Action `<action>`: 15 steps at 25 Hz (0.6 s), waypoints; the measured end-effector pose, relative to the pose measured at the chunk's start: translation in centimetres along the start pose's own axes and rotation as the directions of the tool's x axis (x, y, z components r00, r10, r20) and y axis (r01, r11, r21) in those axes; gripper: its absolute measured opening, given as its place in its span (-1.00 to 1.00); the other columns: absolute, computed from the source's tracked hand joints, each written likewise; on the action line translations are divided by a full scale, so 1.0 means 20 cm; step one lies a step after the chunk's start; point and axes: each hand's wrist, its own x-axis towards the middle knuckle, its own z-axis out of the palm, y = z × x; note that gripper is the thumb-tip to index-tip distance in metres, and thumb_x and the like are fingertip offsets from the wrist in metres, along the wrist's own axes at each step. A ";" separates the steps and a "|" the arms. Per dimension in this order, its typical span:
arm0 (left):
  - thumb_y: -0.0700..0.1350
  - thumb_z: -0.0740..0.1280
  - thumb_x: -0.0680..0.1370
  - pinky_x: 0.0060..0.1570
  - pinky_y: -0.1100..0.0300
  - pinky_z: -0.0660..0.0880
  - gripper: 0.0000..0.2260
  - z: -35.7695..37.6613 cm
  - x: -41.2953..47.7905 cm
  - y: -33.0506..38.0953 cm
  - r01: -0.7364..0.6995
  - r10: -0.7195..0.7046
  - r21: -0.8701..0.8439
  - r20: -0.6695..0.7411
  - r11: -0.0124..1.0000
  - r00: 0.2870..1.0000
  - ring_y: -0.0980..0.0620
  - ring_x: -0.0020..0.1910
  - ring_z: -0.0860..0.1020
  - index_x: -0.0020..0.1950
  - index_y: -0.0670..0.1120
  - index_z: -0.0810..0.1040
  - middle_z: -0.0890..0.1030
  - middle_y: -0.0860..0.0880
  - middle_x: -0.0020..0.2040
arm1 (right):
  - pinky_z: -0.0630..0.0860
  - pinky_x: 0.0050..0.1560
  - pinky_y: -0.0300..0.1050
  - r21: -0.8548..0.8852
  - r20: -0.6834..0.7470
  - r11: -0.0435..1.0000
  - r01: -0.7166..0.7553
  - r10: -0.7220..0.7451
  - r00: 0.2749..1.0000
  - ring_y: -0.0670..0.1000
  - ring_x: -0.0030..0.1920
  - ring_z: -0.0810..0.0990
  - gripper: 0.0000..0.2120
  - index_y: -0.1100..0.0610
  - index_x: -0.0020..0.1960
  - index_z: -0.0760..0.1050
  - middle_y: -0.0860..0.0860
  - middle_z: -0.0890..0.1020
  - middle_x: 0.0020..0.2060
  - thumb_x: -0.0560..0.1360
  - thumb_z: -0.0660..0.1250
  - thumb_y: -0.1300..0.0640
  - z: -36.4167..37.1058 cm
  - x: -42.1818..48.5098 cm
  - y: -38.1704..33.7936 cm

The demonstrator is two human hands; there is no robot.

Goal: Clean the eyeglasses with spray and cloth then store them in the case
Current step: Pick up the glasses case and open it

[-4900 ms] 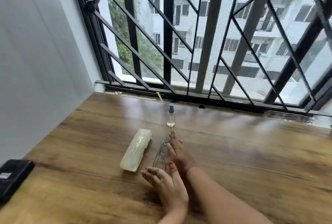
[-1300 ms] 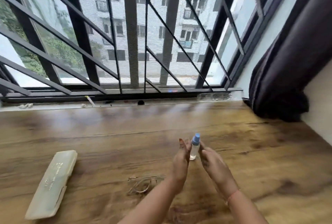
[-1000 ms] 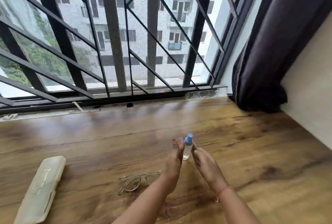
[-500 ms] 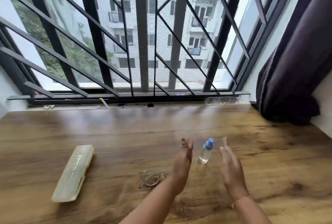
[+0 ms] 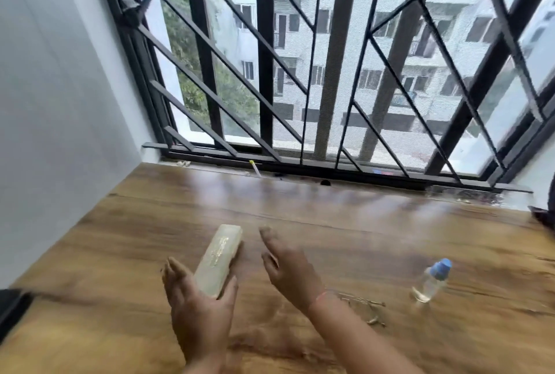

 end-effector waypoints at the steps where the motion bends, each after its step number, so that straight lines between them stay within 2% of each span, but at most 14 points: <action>1: -0.09 0.58 0.24 0.36 -0.08 0.22 0.04 -0.01 0.00 -0.04 0.056 -0.057 0.008 0.027 0.998 0.998 -0.17 0.48 0.13 0.51 -0.22 -0.01 0.19 -0.26 0.48 | 0.10 0.36 -0.36 -0.083 0.072 0.993 0.089 -0.083 0.994 0.02 0.39 0.35 -0.52 0.20 0.46 0.19 0.15 0.38 0.39 0.55 0.13 0.30 0.07 0.07 0.00; 3: -0.11 0.58 0.23 0.27 -0.06 0.32 0.08 0.00 0.01 -0.11 0.122 -0.121 -0.007 0.085 0.993 0.989 -0.20 0.41 0.27 0.52 -0.16 -0.07 0.25 -0.21 0.46 | 0.00 0.44 -0.27 -0.224 0.187 0.942 0.252 -0.212 0.959 0.06 0.49 0.15 -0.49 0.22 0.47 0.15 0.15 0.20 0.48 0.54 0.10 0.36 0.16 0.17 0.02; 6: -0.19 0.58 0.24 0.13 -0.01 0.40 -0.02 0.03 0.02 -0.15 0.104 -0.101 -0.024 0.089 0.994 0.991 -0.24 0.26 0.45 0.51 -0.18 0.06 0.38 -0.14 0.41 | -0.02 0.48 -0.10 -0.333 0.333 0.832 0.444 -0.337 0.881 0.16 0.50 0.12 -0.51 0.28 0.46 0.15 0.21 0.19 0.47 0.53 0.07 0.40 0.21 0.28 0.07; 8: -0.23 0.59 0.21 0.03 0.00 0.44 -0.08 0.05 0.02 -0.16 0.090 -0.088 -0.033 0.057 0.995 0.994 -0.26 0.16 0.52 0.46 -0.24 0.18 0.48 -0.17 0.32 | 0.05 0.49 0.03 -0.338 0.418 0.771 0.540 -0.391 0.820 0.26 0.46 0.19 -0.55 0.33 0.41 0.23 0.28 0.27 0.42 0.53 0.10 0.40 0.21 0.31 0.08; 10: -0.24 0.60 0.18 -0.01 0.01 0.46 -0.06 0.05 0.02 -0.18 0.090 -0.088 -0.049 0.046 0.995 0.995 -0.25 0.08 0.55 0.45 -0.26 0.19 0.58 -0.19 0.17 | 0.21 0.43 0.14 -0.339 0.459 0.730 0.594 -0.423 0.781 0.33 0.38 0.31 -0.61 0.37 0.33 0.35 0.33 0.40 0.33 0.51 0.16 0.41 0.21 0.33 0.08; 13: -0.22 0.60 0.17 0.00 0.00 0.45 -0.06 0.05 0.02 -0.18 0.081 -0.079 -0.061 0.030 0.995 0.996 -0.23 0.07 0.54 0.45 -0.26 0.20 0.59 -0.18 0.15 | 0.41 0.29 0.14 -0.347 0.536 0.672 0.654 -0.430 0.727 0.28 0.28 0.45 -0.69 0.37 0.22 0.46 0.31 0.55 0.18 0.49 0.22 0.38 0.18 0.38 0.04; 15: -0.24 0.60 0.17 0.00 -0.03 0.45 0.00 0.05 0.02 -0.17 0.058 -0.058 -0.071 0.014 0.996 0.998 -0.25 0.07 0.53 0.48 -0.24 0.13 0.60 -0.18 0.10 | 0.35 0.30 0.11 -0.358 0.623 0.618 0.700 -0.400 0.672 0.22 0.29 0.43 -0.68 0.35 0.24 0.46 0.26 0.55 0.17 0.50 0.25 0.29 0.13 0.44 -0.01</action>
